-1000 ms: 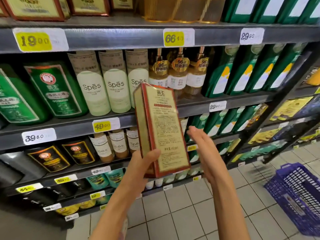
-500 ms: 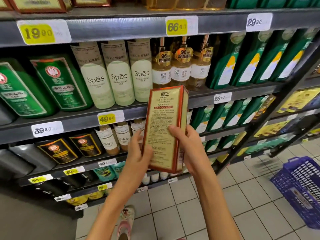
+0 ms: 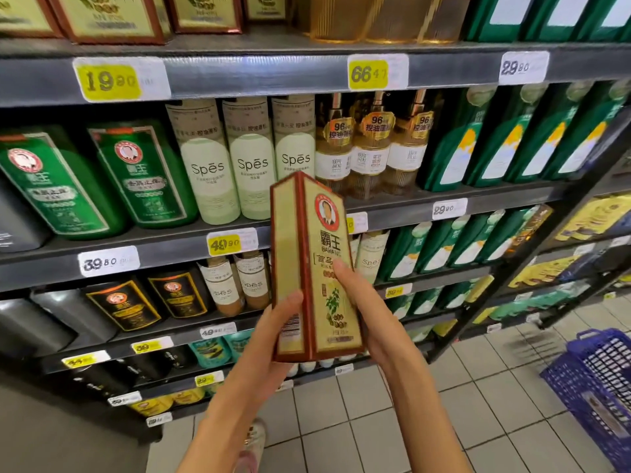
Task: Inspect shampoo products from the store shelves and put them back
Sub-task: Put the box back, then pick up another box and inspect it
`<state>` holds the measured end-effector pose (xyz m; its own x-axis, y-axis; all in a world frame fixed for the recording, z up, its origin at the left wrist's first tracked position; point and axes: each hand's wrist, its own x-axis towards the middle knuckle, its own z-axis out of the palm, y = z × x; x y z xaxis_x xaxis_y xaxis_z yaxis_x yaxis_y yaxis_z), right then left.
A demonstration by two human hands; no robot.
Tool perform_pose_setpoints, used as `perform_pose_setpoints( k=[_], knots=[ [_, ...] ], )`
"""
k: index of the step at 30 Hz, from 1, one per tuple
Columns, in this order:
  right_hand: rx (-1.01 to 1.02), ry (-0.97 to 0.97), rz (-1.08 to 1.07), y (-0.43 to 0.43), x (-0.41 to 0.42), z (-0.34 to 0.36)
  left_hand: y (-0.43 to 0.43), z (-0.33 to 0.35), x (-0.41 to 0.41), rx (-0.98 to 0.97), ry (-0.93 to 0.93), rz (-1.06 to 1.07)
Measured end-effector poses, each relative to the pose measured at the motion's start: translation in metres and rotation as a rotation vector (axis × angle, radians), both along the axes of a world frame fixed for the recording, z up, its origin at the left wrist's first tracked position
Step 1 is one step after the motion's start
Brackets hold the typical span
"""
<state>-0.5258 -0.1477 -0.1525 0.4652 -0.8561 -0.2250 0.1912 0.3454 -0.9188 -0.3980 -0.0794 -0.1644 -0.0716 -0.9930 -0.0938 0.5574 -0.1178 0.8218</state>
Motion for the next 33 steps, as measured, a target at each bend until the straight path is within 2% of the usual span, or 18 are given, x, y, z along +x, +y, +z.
perform_pose_setpoints(
  k=[2, 4, 7, 9, 15, 18, 21, 26, 33],
  knots=[
    [0.126, -0.144, 0.065, 0.003, -0.003, 0.0, -0.001, 0.002, 0.001, 0.008, 0.001, -0.035],
    [0.154, -0.194, 0.057, 0.003, -0.002, -0.008, -0.002, 0.003, 0.004, 0.015, -0.113, -0.03],
    [0.188, -0.176, -0.01, 0.001, 0.003, -0.017, -0.005, 0.001, 0.011, 0.035, -0.339, 0.082],
    [0.177, -0.123, -0.049, -0.001, 0.007, -0.022, -0.006, -0.007, 0.016, 0.081, -0.371, 0.116],
    [0.016, 0.046, 0.044, -0.007, 0.01, -0.03, -0.008, -0.019, 0.029, 0.162, -0.374, 0.035],
    [-0.125, 0.149, 0.188, -0.008, 0.003, -0.035, -0.008, -0.023, 0.034, 0.125, -0.399, 0.127],
    [-0.28, 0.253, 0.309, -0.004, -0.006, -0.038, -0.008, -0.025, 0.039, 0.053, -0.53, 0.185],
    [-0.434, 0.238, 0.219, -0.004, -0.012, -0.053, -0.019, -0.037, 0.047, -0.034, -0.825, 0.083],
    [-0.565, 0.306, 0.15, 0.003, -0.014, -0.054, -0.026, -0.046, 0.041, -0.126, -0.872, 0.033]
  ],
)
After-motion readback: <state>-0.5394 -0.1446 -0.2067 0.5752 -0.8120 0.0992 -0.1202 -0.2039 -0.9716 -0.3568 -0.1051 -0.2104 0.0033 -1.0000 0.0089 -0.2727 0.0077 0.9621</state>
